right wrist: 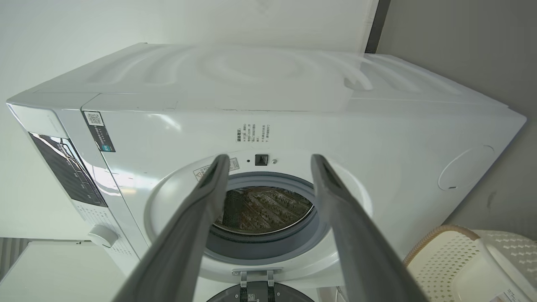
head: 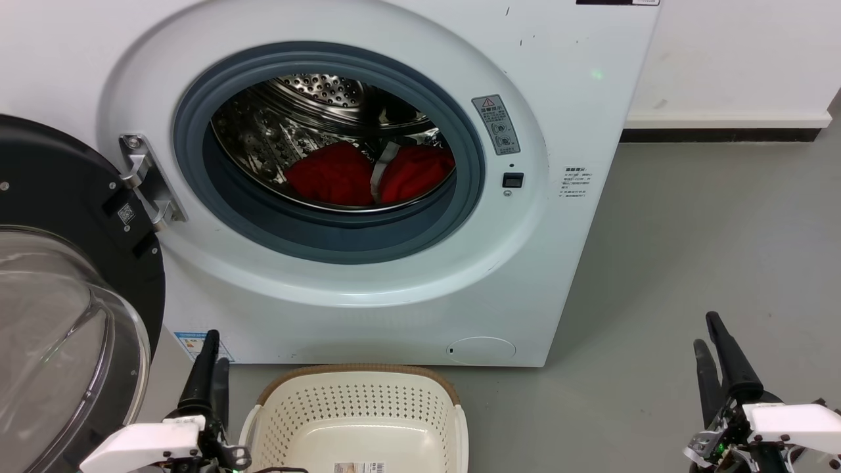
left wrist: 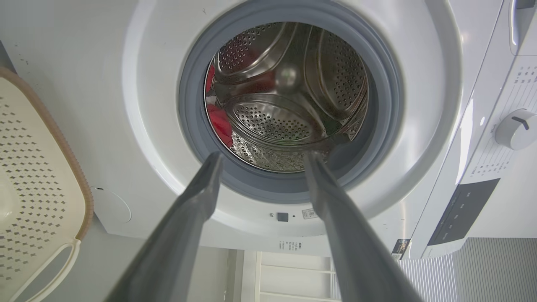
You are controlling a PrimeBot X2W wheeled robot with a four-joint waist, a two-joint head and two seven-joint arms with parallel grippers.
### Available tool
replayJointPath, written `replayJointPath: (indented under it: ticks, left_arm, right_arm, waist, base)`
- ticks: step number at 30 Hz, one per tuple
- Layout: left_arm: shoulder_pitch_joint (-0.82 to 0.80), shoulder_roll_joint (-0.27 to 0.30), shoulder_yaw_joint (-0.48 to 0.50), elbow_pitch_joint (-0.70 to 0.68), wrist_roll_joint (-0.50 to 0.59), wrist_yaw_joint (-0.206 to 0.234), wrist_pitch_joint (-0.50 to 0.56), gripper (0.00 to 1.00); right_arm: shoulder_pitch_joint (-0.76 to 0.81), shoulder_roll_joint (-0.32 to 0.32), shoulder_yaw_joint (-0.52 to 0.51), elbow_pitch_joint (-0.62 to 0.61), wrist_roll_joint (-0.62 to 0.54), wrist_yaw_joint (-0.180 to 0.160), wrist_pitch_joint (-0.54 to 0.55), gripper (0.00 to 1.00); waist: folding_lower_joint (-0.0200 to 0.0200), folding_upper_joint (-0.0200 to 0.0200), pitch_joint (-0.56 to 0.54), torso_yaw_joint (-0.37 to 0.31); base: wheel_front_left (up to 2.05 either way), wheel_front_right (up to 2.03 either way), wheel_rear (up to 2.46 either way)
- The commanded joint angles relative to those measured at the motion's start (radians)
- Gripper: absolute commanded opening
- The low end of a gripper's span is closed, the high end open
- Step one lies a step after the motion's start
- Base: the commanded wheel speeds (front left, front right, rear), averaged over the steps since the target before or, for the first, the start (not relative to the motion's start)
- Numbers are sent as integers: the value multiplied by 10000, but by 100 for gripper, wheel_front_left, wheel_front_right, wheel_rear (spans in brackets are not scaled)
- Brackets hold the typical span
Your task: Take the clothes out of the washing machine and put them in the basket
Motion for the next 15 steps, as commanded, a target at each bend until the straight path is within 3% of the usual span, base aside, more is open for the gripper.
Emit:
replayJointPath:
  ticks: [1,9,15]
  left_arm:
    - [-111,22,187,-179,266,-9,-153,100]
    - [-160,25,666,-83,1207,35,-454,100]
    - [-214,28,1026,-405,2239,279,-696,100]
  right_arm:
    - [-64,-38,-72,-156,-350,0,-146,100]
    - [-124,-39,-265,-94,-1735,0,-447,100]
    - [-119,-42,-599,-471,-3636,0,-689,100]
  waist:
    - [0,0,-5,-1]
    - [0,0,-18,-15]
    - [0,0,-15,-31]
  base:
    - [0,0,0]
    - [0,0,0]
    - [0,0,0]
